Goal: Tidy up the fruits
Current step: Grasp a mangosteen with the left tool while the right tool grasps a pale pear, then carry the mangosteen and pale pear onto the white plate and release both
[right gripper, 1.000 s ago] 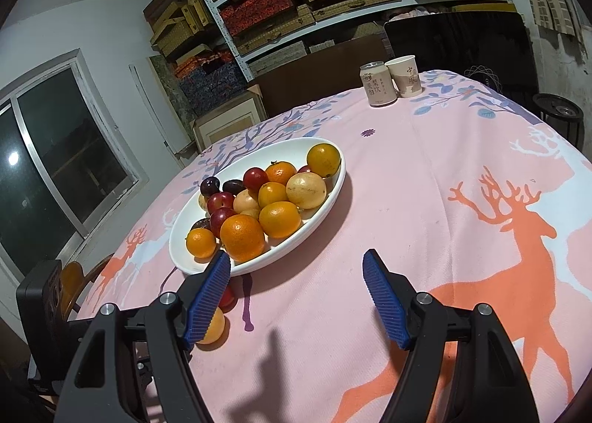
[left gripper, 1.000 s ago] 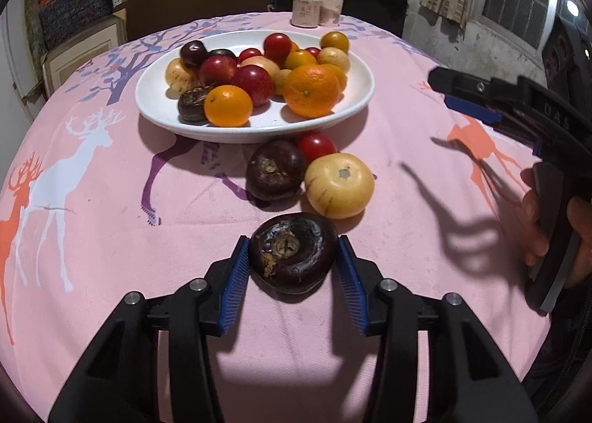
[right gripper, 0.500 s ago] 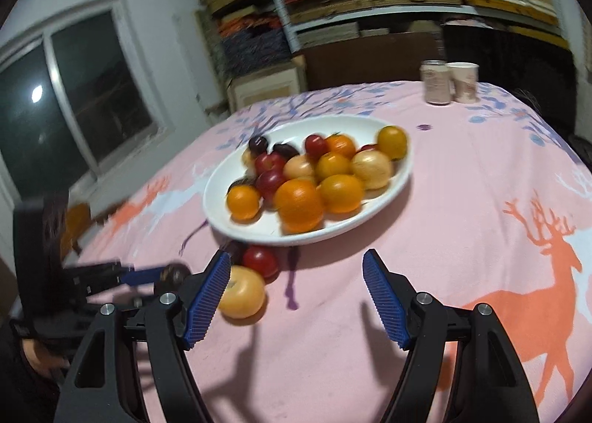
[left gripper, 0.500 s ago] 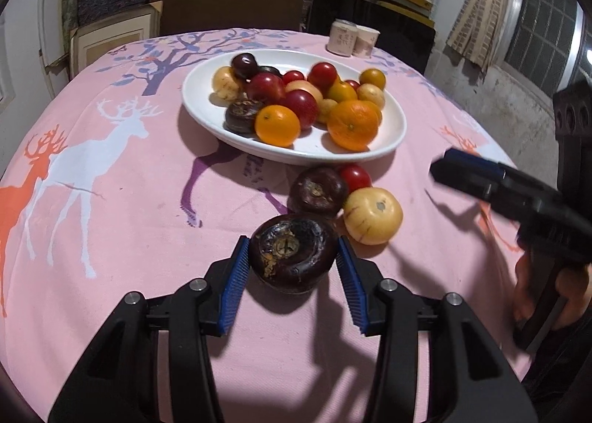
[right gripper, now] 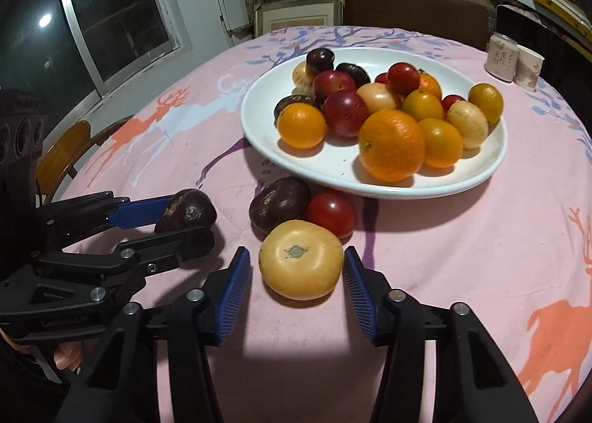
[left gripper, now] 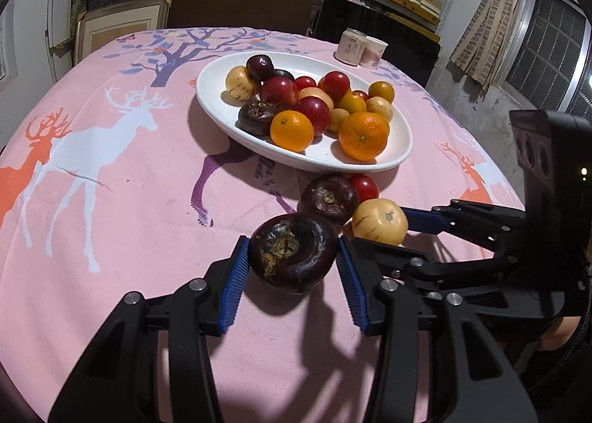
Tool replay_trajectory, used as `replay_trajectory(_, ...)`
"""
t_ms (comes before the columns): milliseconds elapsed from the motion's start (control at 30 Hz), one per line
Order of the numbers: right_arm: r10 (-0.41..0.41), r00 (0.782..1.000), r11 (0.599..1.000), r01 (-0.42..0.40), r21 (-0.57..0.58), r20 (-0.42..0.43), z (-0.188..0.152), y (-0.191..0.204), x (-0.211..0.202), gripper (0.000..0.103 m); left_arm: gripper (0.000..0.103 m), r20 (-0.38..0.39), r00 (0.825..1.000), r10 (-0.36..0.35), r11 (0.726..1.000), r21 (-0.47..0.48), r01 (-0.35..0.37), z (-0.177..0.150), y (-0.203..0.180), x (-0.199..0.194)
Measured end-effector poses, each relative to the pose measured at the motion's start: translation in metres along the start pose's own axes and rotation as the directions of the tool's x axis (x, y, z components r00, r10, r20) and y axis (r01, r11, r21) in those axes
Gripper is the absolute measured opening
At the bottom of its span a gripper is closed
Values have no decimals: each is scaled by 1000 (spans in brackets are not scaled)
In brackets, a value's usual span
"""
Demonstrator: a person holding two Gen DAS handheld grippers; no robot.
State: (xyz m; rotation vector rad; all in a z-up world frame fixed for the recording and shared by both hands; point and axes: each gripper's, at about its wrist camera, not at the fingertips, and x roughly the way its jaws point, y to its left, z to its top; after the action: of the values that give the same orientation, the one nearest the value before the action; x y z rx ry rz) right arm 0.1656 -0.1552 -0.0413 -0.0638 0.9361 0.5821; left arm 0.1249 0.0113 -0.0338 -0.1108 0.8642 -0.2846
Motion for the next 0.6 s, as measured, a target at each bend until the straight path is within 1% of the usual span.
replay_trajectory(33,-3,1000,1000,3,5,2,0,-1,0,44,46,0,1000,1,1000,2,-1,0,0,0)
replay_trajectory(167,7,1000,1000,-7,23,20,-2,-4,-1,44,46,-5,1000,-3,1000,-2,3,0,0,1)
replay_trajectory(367,8,998,997,-13,81,65,-7,-16,-18,44,46,-10,1000,-8,1000,-5,8,0,1,2)
replay_trajectory(600,2,994,993,-15,114,111,-20,-29,-41,44,47,-15,1000,-10,1000,-4,10,0,0,3)
